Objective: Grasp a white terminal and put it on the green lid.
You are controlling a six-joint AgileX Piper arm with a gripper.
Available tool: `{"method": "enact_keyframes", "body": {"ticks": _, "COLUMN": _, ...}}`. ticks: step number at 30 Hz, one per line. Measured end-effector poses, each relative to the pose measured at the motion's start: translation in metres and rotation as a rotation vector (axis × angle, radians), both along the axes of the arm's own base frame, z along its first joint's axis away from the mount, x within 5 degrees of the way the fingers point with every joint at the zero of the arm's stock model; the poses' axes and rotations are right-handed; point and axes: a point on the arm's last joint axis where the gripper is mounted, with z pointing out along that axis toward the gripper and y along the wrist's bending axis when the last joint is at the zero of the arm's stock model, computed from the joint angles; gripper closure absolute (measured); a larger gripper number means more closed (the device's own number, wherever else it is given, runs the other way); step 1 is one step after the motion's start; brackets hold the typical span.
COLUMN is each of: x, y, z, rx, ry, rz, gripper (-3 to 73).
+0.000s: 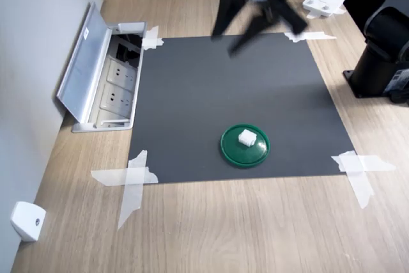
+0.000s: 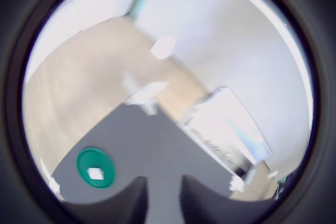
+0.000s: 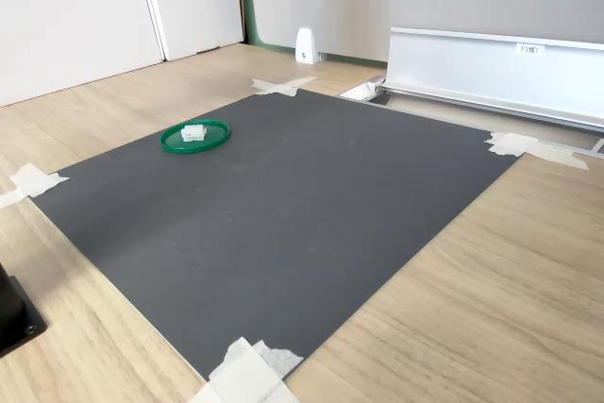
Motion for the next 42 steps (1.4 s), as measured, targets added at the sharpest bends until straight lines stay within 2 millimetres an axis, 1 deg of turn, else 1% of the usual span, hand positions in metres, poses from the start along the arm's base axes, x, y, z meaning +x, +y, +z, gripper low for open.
{"method": "enact_keyframes", "body": {"ticks": 1, "x": -0.006, "y": -0.009, "z": 0.007, "rx": 0.014, "ry": -0.034, "rz": -0.031, "gripper": 59.3}}
{"method": "enact_keyframes", "body": {"ticks": 2, "x": -0.011, "y": -0.016, "z": 0.013, "rx": 0.027, "ry": -0.060, "rz": -0.054, "gripper": 63.6}}
{"method": "enact_keyframes", "body": {"ticks": 4, "x": -0.026, "y": -0.028, "z": 0.027, "rx": 0.067, "ry": -0.123, "rz": -0.105, "gripper": 67.8}}
{"method": "enact_keyframes", "body": {"ticks": 8, "x": -0.061, "y": -0.039, "z": 0.049, "rx": 0.182, "ry": -0.246, "rz": -0.158, "gripper": 69.8}}
{"method": "enact_keyframes", "body": {"ticks": 10, "x": -0.078, "y": -0.041, "z": 0.051, "rx": 0.250, "ry": -0.293, "rz": -0.177, "gripper": 70.0}}
{"method": "enact_keyframes", "body": {"ticks": 12, "x": -0.096, "y": -0.043, "z": 0.048, "rx": 0.325, "ry": -0.349, "rz": -0.198, "gripper": 70.0}}
{"method": "enact_keyframes", "body": {"ticks": 16, "x": -0.126, "y": -0.047, "z": 0.028, "rx": 0.428, "ry": -0.426, "rz": -0.220, "gripper": 70.0}}
{"method": "enact_keyframes", "body": {"ticks": 19, "x": -0.146, "y": -0.050, "z": 0.010, "rx": 0.449, "ry": -0.474, "rz": -0.215, "gripper": 70.2}}
{"method": "enact_keyframes", "body": {"ticks": 23, "x": -0.166, "y": -0.057, "z": -0.018, "rx": 0.445, "ry": -0.506, "rz": -0.270, "gripper": 70.2}}
{"method": "enact_keyframes", "body": {"ticks": 27, "x": -0.179, "y": -0.061, "z": -0.049, "rx": 0.437, "ry": -0.526, "rz": -0.342, "gripper": 70.2}}
{"method": "enact_keyframes", "body": {"ticks": 31, "x": -0.190, "y": -0.062, "z": -0.076, "rx": 0.444, "ry": -0.541, "rz": -0.376, "gripper": 70.2}}
{"method": "enact_keyframes", "body": {"ticks": 34, "x": -0.195, "y": -0.062, "z": -0.092, "rx": 0.443, "ry": -0.539, "rz": -0.387, "gripper": 70.2}}
{"method": "enact_keyframes", "body": {"ticks": 39, "x": -0.197, "y": -0.063, "z": -0.112, "rx": 0.434, "ry": -0.524, "rz": -0.422, "gripper": 70.2}}
{"method": "enact_keyframes", "body": {"ticks": 42, "x": -0.194, "y": -0.065, "z": -0.125, "rx": 0.420, "ry": -0.478, "rz": -0.460, "gripper": 70.2}}
